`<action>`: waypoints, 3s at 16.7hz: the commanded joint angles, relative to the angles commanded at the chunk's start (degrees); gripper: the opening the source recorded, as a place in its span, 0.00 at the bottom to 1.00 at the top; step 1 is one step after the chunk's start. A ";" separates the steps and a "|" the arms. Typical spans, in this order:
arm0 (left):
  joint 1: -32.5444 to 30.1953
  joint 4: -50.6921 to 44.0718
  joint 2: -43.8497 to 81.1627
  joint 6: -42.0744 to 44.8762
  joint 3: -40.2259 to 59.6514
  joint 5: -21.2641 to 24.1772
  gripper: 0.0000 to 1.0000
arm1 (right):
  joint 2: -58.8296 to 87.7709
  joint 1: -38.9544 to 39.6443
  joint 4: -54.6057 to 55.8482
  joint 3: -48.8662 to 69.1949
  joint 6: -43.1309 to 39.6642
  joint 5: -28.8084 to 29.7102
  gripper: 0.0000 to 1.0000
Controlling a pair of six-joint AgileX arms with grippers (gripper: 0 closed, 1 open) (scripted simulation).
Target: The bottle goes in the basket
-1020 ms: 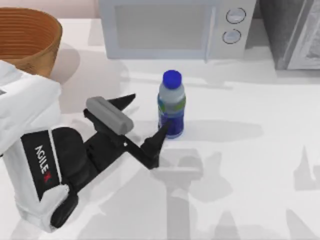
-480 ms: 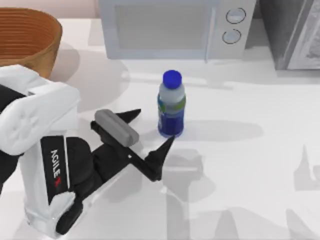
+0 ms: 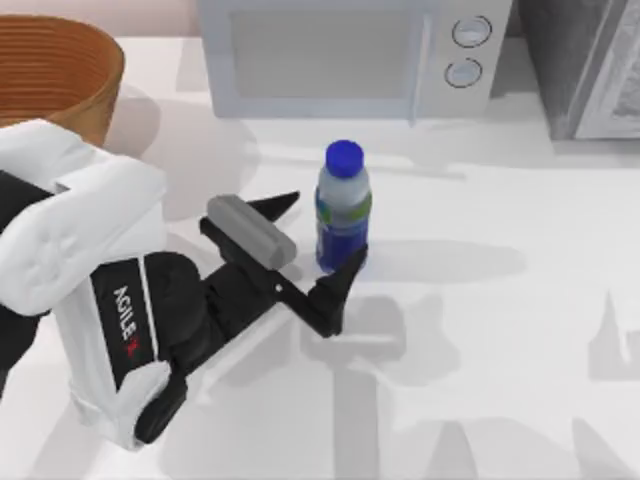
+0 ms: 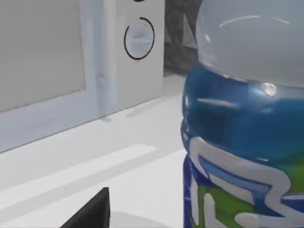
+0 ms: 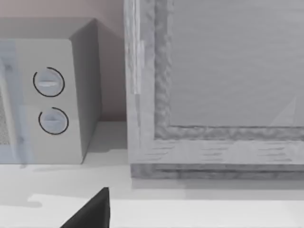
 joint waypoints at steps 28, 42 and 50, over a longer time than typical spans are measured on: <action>-2.51 -9.20 0.89 -0.03 10.04 -2.52 0.10 | 0.00 0.00 0.00 0.00 0.00 0.00 1.00; -0.23 -11.92 -1.66 0.14 12.10 1.03 0.00 | 0.00 0.00 0.00 0.00 0.00 0.00 1.00; 18.89 -36.80 -13.40 0.99 23.90 34.08 0.00 | 0.00 0.00 0.00 0.00 0.00 0.00 1.00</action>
